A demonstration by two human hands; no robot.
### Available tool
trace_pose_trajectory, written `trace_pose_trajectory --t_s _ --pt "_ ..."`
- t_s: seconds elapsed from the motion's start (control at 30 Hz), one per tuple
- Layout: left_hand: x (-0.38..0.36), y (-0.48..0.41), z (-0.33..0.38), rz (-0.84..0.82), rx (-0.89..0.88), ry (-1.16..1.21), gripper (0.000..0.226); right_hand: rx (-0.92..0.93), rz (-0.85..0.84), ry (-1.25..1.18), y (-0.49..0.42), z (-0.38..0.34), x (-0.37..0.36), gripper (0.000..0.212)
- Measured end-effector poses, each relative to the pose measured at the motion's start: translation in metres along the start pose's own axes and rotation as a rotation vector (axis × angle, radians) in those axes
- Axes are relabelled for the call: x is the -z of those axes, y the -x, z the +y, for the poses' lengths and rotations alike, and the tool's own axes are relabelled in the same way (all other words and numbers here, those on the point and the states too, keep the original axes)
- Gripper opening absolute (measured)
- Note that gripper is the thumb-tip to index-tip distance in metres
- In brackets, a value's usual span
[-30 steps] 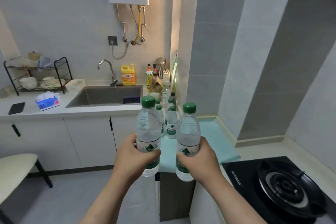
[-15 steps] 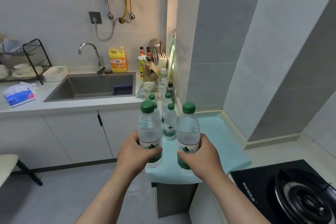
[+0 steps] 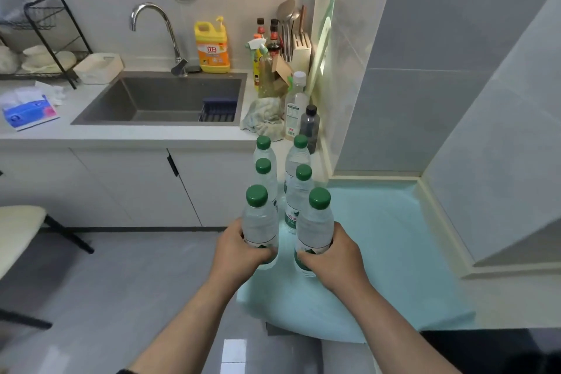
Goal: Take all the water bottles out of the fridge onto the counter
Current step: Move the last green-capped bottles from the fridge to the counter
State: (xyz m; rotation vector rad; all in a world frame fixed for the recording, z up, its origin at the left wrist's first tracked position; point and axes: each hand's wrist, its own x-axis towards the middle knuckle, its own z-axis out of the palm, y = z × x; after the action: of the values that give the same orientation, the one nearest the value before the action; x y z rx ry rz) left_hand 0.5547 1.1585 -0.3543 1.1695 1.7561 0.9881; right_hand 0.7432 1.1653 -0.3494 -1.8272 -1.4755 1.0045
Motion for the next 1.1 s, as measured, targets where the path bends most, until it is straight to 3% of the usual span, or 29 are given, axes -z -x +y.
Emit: trace_pose_trajectory --t_s 0.43,0.97,1.1 --pt "-0.016 -0.055 -0.04 -0.084 -0.016 -0.038 0.027 -0.059 0.027 -0.002 -0.037 0.026 -0.056 0.038" --pt "-0.017 -0.066 -0.044 -0.159 -0.107 -0.038 0.027 -0.033 0.052 -0.075 -0.04 0.034 -0.068 0.055" --pt "-0.01 -0.061 -0.041 -0.192 -0.072 -0.039 0.045 -0.039 0.026 -0.094 -0.035 0.036 -0.066 0.068"
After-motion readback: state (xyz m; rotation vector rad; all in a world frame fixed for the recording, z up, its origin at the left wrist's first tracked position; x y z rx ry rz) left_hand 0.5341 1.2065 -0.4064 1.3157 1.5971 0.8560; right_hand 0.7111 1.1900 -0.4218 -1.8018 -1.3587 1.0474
